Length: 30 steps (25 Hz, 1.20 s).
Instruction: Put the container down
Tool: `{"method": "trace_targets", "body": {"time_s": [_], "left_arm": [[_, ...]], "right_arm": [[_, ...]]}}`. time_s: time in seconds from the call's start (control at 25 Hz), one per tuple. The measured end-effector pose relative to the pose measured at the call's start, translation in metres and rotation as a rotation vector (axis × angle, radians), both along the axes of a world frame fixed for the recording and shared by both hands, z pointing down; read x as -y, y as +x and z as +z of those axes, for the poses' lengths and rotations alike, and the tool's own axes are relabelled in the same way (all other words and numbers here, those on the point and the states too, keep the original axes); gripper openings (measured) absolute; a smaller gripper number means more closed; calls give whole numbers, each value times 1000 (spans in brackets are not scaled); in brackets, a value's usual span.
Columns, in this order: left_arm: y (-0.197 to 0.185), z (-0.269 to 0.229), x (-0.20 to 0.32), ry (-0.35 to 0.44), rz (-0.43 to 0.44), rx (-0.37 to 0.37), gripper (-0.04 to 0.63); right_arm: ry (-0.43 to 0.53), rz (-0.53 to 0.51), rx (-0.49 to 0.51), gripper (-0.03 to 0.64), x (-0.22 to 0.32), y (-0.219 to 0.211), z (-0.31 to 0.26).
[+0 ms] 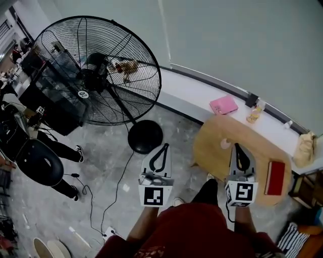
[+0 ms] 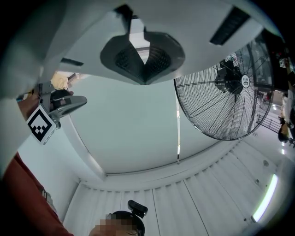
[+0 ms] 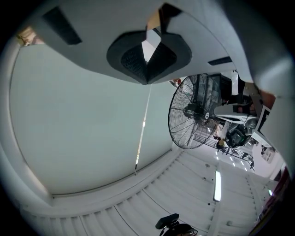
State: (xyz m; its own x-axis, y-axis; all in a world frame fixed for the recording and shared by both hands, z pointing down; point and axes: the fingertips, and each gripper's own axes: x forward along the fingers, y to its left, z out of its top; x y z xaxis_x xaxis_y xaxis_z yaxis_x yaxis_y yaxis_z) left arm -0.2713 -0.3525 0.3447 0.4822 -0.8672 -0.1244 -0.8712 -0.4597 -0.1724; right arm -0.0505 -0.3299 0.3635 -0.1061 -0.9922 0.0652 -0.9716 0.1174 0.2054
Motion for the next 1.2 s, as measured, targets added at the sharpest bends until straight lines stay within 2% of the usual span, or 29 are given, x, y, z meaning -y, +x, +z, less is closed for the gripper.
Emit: {"method": "trace_targets", "body": {"time_s": [0.76,1.2], "left_arm": [[-1,5,-7,-13,0,-12,5],[0,16,-1,-18,5,-4,5]], "right_arm": [[0,-5,-2,-2,-8,-2,1],[-1,28,-4,-2,-6,6,11]]}}
